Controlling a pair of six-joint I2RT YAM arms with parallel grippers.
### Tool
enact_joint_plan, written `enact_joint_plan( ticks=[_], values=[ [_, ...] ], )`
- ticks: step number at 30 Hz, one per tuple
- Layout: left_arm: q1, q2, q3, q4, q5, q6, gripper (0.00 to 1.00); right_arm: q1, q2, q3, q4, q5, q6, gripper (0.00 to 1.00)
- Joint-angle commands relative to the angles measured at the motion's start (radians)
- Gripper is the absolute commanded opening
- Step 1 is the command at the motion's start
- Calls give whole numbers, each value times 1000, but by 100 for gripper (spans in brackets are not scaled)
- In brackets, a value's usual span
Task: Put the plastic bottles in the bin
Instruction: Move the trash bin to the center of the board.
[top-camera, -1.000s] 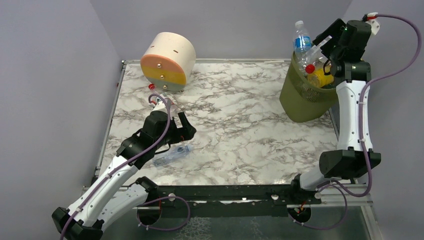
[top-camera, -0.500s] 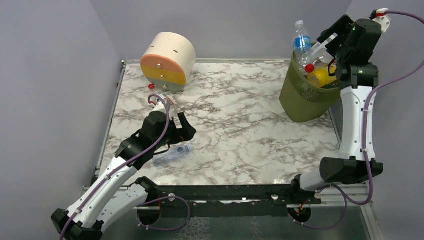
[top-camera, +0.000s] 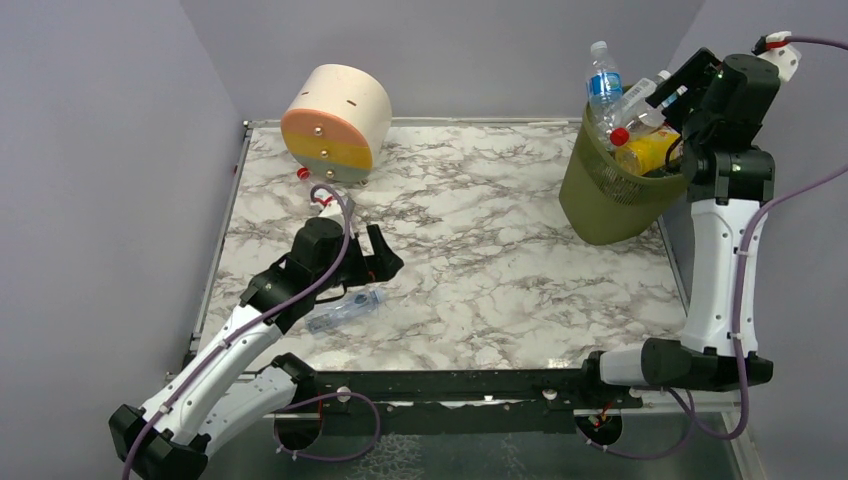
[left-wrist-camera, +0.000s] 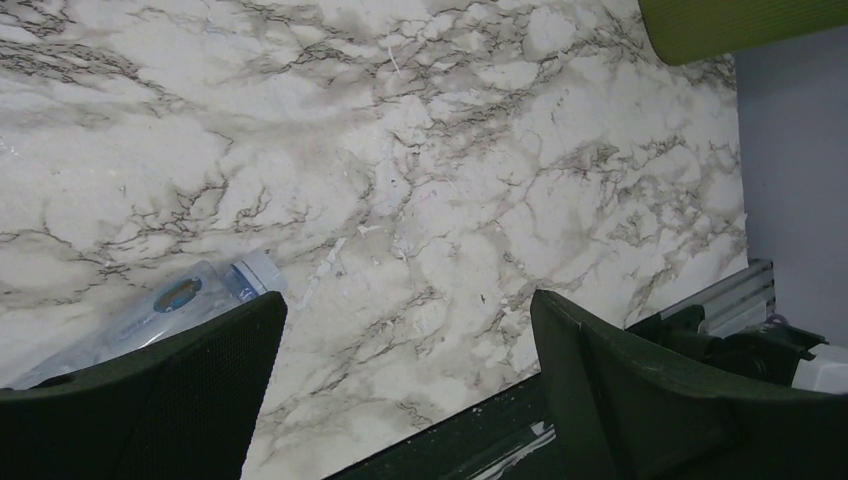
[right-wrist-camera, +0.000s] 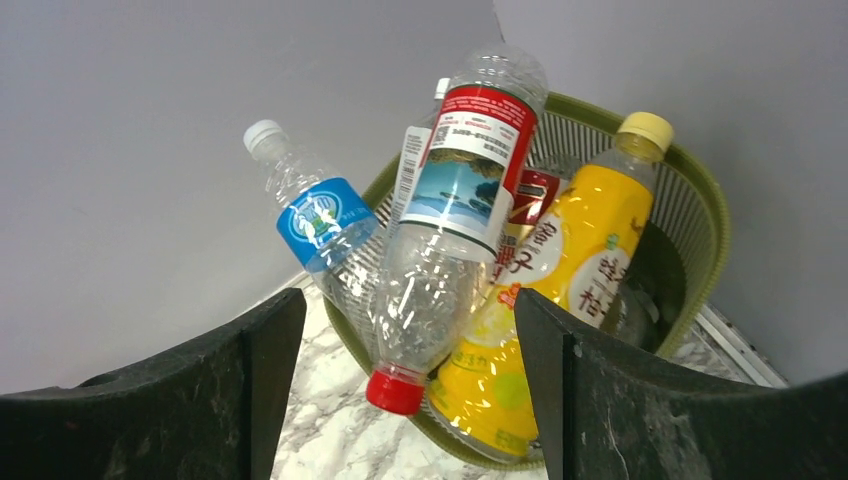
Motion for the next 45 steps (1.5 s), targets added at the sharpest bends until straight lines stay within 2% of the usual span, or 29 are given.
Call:
enact_joint_plan(
  ticks=[1, 10, 19, 28, 34, 38, 45],
  values=[
    [5, 34, -10, 62, 94, 39, 99, -5, -55, -31, -81, 65, -10, 79],
    [5, 59, -18, 113, 180, 59, 99, -5, -145, -126, -186, 104, 29, 77],
    [5, 49, -47, 148, 209, 49, 99, -5, -219, -175, -293, 177, 65, 59],
    [5, 42, -73, 163, 223, 41, 99, -6, -188, -191, -366, 255, 133, 53],
    [5, 33, -84, 164, 221, 43, 99, -10, -144, -206, -338, 313, 154, 52],
    [5, 31, -89, 168, 224, 41, 99, -69, -109, -214, -317, 307, 169, 52],
    [5, 19, -93, 164, 225, 41, 99, -241, -78, -215, -261, 172, 144, 50]
  ],
)
